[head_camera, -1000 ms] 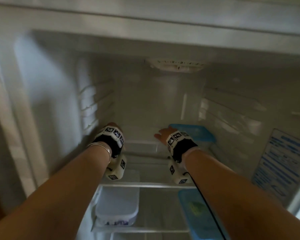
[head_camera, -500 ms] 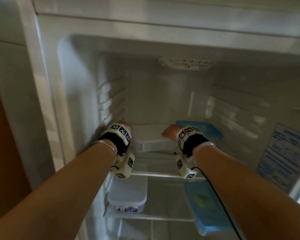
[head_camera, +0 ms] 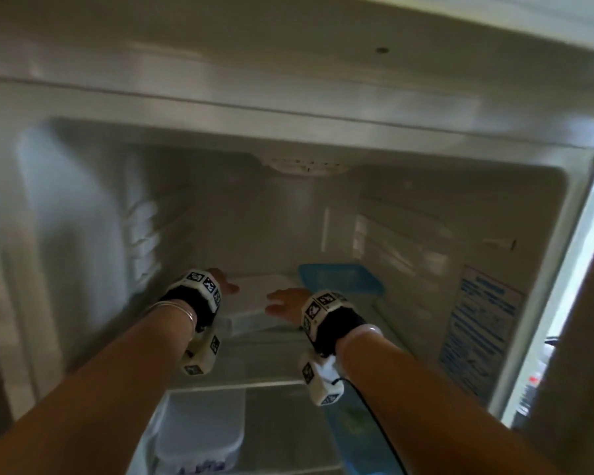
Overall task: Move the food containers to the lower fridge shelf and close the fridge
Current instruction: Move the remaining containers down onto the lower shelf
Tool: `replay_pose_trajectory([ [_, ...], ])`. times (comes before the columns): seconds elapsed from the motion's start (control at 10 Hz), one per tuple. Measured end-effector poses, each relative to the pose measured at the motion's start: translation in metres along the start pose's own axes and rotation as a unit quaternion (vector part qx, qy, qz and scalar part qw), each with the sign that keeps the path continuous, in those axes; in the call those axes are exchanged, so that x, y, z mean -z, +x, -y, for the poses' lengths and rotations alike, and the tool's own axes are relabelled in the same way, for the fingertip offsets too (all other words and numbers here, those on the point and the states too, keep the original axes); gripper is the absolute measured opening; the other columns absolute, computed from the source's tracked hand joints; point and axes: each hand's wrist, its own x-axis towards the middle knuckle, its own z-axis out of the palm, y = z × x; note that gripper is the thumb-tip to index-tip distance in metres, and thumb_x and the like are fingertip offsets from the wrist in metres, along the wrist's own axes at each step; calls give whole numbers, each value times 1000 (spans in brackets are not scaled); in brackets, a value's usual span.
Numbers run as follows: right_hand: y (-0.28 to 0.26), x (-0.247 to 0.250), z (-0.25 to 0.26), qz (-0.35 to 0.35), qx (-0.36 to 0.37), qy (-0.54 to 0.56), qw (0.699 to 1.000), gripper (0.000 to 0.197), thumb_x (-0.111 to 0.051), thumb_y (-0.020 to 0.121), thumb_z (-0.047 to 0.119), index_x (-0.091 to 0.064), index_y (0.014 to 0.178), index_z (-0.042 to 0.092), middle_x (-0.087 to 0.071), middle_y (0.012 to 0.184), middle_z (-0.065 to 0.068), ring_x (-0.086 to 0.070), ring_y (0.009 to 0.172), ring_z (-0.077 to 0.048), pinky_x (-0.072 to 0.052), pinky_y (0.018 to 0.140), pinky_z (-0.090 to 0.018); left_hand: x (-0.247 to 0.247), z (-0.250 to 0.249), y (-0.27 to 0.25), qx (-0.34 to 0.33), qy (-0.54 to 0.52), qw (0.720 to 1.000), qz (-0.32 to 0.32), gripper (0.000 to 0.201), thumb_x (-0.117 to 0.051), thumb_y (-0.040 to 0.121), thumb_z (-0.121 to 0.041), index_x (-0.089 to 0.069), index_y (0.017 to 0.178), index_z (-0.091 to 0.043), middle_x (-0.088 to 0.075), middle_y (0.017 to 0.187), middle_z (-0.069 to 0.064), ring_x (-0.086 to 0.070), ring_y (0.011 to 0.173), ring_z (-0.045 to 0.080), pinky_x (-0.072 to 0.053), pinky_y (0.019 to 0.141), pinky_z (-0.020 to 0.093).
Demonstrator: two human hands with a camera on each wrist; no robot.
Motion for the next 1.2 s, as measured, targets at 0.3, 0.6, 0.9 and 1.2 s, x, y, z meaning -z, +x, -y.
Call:
replay_pose_trajectory([
  [0.3, -11, -4, -9, -3, 14, 49, 999, 59, -30, 98, 48, -20, 150, 24, -10, 161, 1, -12, 148, -20, -6, 122, -34, -9, 1, -27, 16, -39, 999, -28, 52, -52, 92, -35, -53, 128, 3, -55, 135, 19, -52, 126, 29, -41, 103, 33],
  [0.6, -27, -19, 3, -3, 23, 48, 999, 66, -31, 97, 49, -5, 152, 23, 5, 161, 0, 4, 149, -20, 2, 122, -42, -14, 18, -82, 34, -180, 983, -15, 52, -54, 92, -30, -48, 132, 3, -53, 135, 21, -53, 125, 33, -46, 102, 37],
  [0.9, -47, -33, -2, -105, -52, 174, 978, 75, -47, 93, 43, -9, 150, 12, -33, 152, -12, -41, 135, -30, -34, 111, -37, -29, 23, -107, -11, -285, 958, 24, 55, -67, 84, -19, -50, 131, 3, -56, 132, 20, -56, 120, 34, -47, 102, 44],
  [1.2, -31, -31, 35, -67, -50, 113, 990, 56, -37, 98, 41, -37, 140, 4, -45, 143, -17, -47, 129, -30, -37, 109, -38, -15, 44, -130, 20, -189, 982, -22, 57, -60, 89, -29, -42, 136, -1, -50, 139, 15, -49, 127, 31, -39, 108, 35],
])
